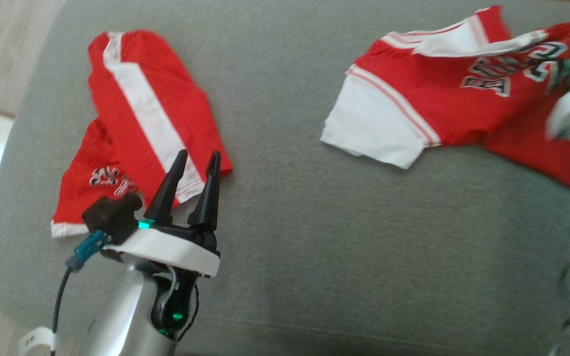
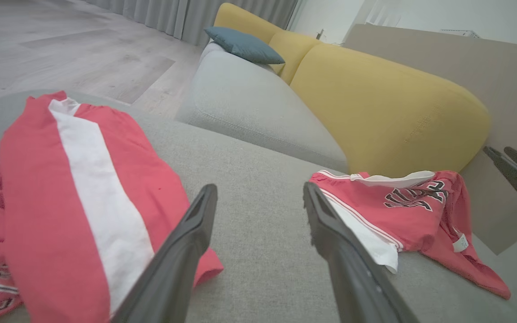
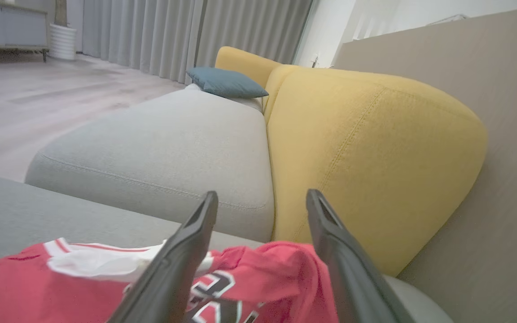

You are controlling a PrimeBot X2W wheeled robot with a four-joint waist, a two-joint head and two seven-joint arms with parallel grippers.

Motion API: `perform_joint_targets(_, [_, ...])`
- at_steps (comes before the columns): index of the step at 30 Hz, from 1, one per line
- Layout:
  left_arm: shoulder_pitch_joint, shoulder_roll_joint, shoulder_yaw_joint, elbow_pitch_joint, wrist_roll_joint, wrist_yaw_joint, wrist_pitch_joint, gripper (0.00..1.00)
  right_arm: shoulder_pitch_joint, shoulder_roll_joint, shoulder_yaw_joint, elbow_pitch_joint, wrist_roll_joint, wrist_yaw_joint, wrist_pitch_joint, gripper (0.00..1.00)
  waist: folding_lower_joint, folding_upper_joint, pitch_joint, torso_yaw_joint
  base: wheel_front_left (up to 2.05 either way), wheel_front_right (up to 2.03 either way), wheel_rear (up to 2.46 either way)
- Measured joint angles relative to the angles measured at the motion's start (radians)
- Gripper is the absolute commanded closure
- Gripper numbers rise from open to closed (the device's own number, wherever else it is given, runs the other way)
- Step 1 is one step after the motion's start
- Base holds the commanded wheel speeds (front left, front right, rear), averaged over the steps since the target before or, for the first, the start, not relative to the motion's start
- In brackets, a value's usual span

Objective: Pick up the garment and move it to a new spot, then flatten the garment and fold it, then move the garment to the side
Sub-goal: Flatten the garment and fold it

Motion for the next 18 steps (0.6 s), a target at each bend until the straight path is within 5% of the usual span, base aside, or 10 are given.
perform_joint_targets(6, [0.032,0.000,0.030,-0.023,0.014,0.000,0.000,0.00,0.180,0.110,0.073,-0.045,0.171,0.000,-0.091,0.00,0.0000,0.0000,-0.076,-0.063,0.00,0.00,0.00])
perform_joint_targets(18, [0.105,-0.002,0.057,-0.031,0.040,0.000,0.000,0.00,0.567,0.136,0.219,-0.235,0.495,0.000,-0.148,0.00,0.0000,0.0000,-0.185,-0.185,0.00,0.00,0.00])
